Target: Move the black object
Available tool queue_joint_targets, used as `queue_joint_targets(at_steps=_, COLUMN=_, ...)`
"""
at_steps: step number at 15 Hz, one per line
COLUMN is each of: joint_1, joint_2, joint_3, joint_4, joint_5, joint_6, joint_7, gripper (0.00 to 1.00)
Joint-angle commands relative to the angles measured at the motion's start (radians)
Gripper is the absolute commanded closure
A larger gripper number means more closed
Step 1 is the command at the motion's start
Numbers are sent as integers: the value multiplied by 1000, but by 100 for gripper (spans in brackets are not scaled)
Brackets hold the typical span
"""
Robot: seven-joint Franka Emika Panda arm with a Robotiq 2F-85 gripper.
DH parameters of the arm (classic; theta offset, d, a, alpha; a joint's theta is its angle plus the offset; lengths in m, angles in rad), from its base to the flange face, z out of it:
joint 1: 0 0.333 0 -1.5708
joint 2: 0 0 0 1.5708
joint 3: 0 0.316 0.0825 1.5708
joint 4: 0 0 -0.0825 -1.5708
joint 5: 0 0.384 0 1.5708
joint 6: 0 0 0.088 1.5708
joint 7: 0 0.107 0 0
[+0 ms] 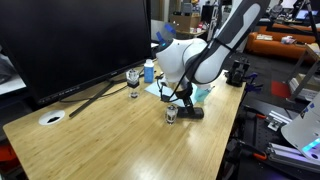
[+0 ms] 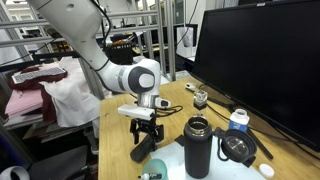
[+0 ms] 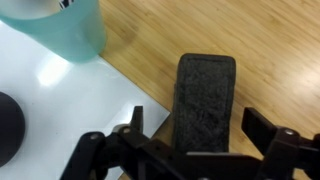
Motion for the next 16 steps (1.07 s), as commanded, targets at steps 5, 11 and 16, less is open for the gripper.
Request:
queue_joint_targets(at_steps=5, joint_1=-19, joint_2=48, joint_3=19, joint_4=38, joint_5=28, joint_6=15, joint_7=-56, gripper=28)
queue_joint_targets(at_steps=11, joint_1=-26, joint_2=47, joint_3=21, joint_4=45, joint_5=44, joint_6=16, joint_7=-77, gripper=70)
queue_joint_targets(at_steps=16, joint_1=-42, joint_2=21, joint_3=16, joint_4=27, joint_5=83, joint_6=10, joint_7=-73, gripper=74)
